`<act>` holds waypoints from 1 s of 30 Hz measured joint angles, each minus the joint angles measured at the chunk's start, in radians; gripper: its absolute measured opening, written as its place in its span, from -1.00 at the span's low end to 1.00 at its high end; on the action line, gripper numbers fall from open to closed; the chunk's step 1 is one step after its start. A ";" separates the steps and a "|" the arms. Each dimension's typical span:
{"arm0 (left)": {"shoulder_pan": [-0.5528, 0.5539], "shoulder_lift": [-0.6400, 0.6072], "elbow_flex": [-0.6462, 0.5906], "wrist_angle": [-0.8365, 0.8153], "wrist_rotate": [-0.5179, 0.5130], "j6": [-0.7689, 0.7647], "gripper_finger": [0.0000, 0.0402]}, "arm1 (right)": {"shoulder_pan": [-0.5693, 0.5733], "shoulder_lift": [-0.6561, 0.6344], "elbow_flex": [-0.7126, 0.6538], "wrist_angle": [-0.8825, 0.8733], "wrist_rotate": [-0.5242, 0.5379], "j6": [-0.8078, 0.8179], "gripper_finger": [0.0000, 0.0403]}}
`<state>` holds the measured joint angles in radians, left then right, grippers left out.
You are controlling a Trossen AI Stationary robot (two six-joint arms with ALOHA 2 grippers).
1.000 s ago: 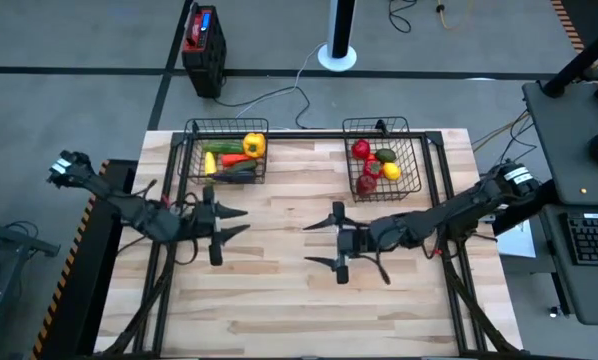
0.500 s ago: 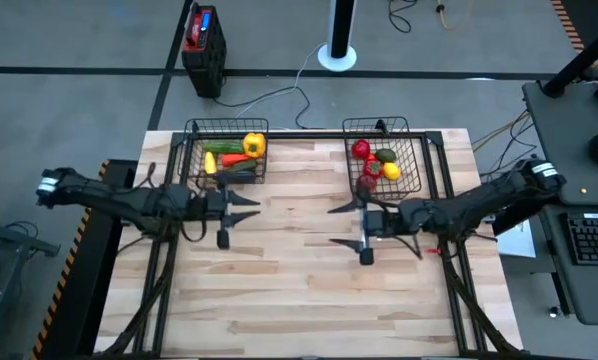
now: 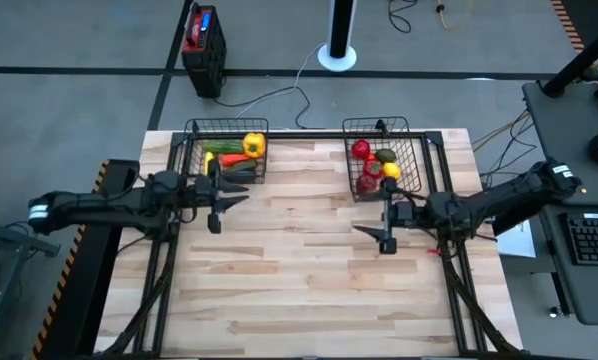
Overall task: Sort produce into baskets
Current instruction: Return to Home Position
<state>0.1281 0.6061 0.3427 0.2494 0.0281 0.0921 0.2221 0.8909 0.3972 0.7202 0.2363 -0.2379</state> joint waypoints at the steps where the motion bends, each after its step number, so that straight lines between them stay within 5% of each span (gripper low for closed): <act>1: 0.020 -0.006 -0.010 0.022 0.024 0.000 -0.66 | -0.006 -0.025 -0.019 -0.008 0.000 -0.001 0.51; 16: 0.118 -0.221 -0.133 0.026 0.150 -0.081 -0.88 | -0.026 -0.602 -0.249 -0.225 -0.001 -0.004 0.51; 23: 0.117 -0.342 -0.334 0.345 0.304 -0.154 -0.96 | -0.026 -0.827 -0.383 -0.242 -0.005 -0.008 0.51; 30: 0.116 -0.435 -0.320 0.253 0.289 -0.165 -0.99 | -0.026 -0.877 -0.385 -0.353 -0.061 0.028 0.51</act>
<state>0.2443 0.1714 0.0223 0.5022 0.3171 -0.0727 0.1963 0.0135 0.0120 0.3672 0.1749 -0.2100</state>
